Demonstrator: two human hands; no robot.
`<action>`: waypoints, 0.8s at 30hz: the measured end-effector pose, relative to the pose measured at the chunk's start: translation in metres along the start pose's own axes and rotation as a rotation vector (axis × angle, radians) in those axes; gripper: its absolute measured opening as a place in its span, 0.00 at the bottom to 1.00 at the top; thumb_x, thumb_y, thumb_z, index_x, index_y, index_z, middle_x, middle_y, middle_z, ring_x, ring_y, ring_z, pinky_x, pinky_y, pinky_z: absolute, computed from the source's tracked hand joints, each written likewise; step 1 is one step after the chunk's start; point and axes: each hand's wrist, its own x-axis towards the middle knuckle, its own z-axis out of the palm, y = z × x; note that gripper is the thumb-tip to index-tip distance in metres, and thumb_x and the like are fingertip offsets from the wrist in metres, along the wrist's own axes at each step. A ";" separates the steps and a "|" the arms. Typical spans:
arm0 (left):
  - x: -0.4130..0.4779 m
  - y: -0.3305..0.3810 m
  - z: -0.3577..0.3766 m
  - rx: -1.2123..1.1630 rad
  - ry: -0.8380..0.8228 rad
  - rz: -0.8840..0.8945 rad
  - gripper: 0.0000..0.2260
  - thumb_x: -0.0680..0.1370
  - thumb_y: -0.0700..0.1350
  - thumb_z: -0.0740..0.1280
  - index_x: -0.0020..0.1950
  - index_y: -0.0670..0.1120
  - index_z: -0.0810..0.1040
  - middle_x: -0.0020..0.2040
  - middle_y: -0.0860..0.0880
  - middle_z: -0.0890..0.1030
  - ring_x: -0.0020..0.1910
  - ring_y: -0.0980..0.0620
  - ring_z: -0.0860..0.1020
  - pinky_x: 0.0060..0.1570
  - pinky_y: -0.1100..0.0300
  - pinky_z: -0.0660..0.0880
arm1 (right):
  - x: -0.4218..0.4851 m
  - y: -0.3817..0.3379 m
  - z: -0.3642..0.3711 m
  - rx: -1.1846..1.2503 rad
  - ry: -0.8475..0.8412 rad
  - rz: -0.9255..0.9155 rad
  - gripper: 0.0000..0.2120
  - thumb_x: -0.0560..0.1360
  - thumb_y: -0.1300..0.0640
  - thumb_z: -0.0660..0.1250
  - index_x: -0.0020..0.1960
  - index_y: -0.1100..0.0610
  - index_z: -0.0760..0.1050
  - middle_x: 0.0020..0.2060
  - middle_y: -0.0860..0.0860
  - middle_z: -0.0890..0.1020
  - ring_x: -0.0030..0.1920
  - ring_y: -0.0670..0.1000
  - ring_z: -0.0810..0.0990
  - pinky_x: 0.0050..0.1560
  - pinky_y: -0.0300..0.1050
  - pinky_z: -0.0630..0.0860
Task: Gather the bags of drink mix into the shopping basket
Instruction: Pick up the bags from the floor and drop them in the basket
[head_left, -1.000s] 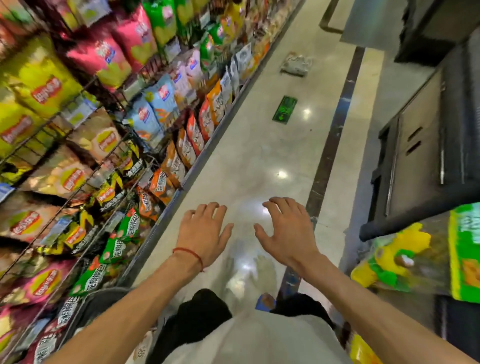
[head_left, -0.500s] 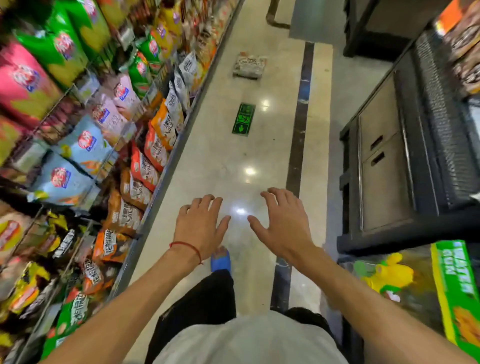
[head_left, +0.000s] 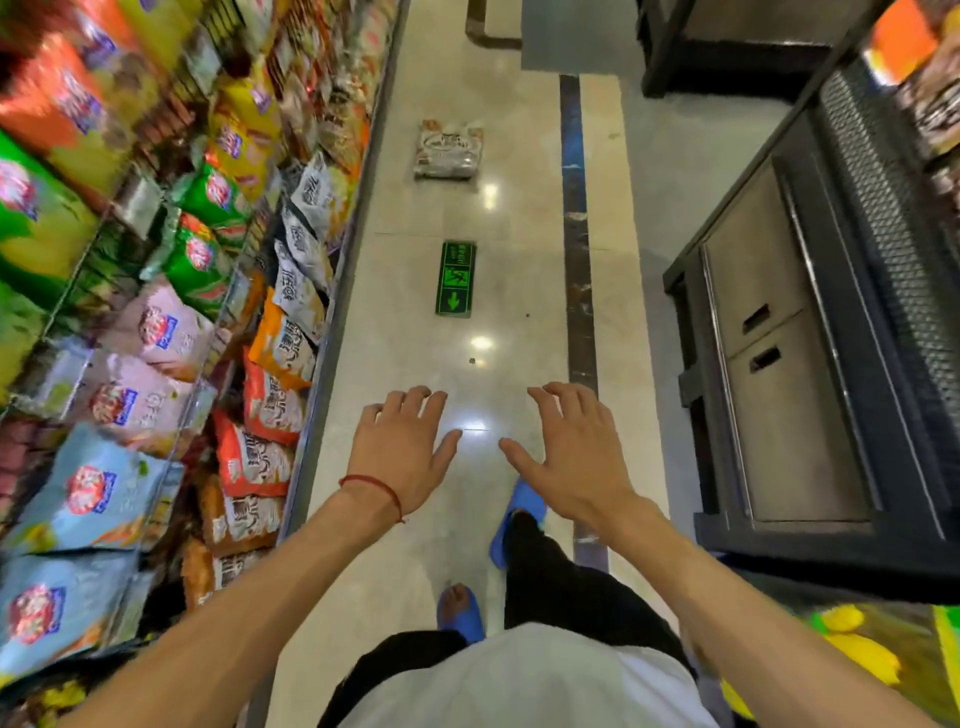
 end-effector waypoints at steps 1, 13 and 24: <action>0.021 -0.001 -0.003 0.000 -0.001 0.002 0.25 0.82 0.62 0.52 0.75 0.50 0.67 0.70 0.48 0.73 0.64 0.45 0.73 0.60 0.48 0.72 | 0.020 0.005 -0.001 0.006 0.004 0.004 0.34 0.77 0.33 0.60 0.75 0.55 0.71 0.69 0.54 0.75 0.71 0.57 0.69 0.72 0.54 0.66; 0.286 0.016 -0.078 0.019 -0.014 -0.031 0.25 0.83 0.61 0.52 0.75 0.50 0.66 0.71 0.47 0.72 0.66 0.45 0.72 0.61 0.49 0.70 | 0.268 0.096 -0.069 -0.072 -0.051 -0.087 0.37 0.78 0.30 0.56 0.77 0.54 0.66 0.74 0.54 0.71 0.75 0.58 0.66 0.75 0.56 0.62; 0.512 -0.012 -0.105 0.031 -0.022 -0.022 0.27 0.81 0.62 0.49 0.74 0.49 0.68 0.68 0.48 0.74 0.63 0.46 0.74 0.57 0.50 0.72 | 0.499 0.153 -0.109 -0.101 -0.033 -0.067 0.35 0.78 0.31 0.57 0.73 0.56 0.71 0.67 0.54 0.75 0.70 0.58 0.71 0.70 0.56 0.68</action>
